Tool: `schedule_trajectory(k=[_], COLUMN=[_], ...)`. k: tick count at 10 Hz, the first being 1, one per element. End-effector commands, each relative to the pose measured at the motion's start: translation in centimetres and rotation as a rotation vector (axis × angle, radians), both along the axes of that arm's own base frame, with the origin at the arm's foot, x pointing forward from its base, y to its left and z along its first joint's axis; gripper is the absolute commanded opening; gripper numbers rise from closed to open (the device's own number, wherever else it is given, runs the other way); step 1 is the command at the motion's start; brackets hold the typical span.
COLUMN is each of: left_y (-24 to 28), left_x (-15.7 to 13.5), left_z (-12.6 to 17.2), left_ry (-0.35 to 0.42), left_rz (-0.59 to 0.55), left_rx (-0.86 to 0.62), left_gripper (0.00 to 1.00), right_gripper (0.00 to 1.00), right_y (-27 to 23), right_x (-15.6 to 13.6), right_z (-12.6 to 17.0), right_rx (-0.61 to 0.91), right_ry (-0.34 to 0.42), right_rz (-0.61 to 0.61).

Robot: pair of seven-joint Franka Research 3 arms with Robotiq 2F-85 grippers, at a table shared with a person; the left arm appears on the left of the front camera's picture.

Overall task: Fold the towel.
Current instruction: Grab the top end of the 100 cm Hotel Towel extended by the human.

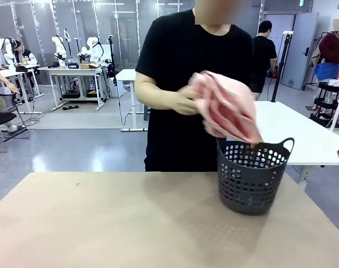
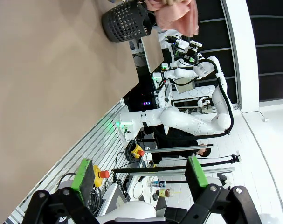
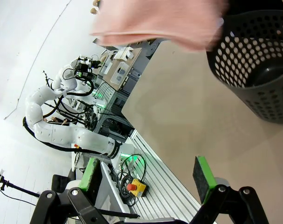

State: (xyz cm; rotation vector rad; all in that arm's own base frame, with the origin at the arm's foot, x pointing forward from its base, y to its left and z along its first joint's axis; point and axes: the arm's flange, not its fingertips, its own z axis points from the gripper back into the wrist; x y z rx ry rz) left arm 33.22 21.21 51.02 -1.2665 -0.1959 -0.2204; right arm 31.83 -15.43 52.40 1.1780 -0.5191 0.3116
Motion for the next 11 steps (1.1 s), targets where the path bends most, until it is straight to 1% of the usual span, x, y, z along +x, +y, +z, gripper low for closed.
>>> schedule_trajectory(k=[1, 11], left_y=[0.10, 0.10], left_x=[-0.07, -0.07], left_z=[-0.03, -0.03], left_ry=[-0.004, -0.004], left_rz=[-0.010, -0.010], left_rx=[-0.005, -0.005], left_gripper=[1.00, 1.00], right_gripper=[1.00, 1.00], right_y=[0.00, 0.00], right_x=[0.10, 0.10], right_z=[0.13, 0.13], right_rx=[0.010, 0.010], right_ry=[-0.007, -0.007], right_rz=[0.000, 0.000])
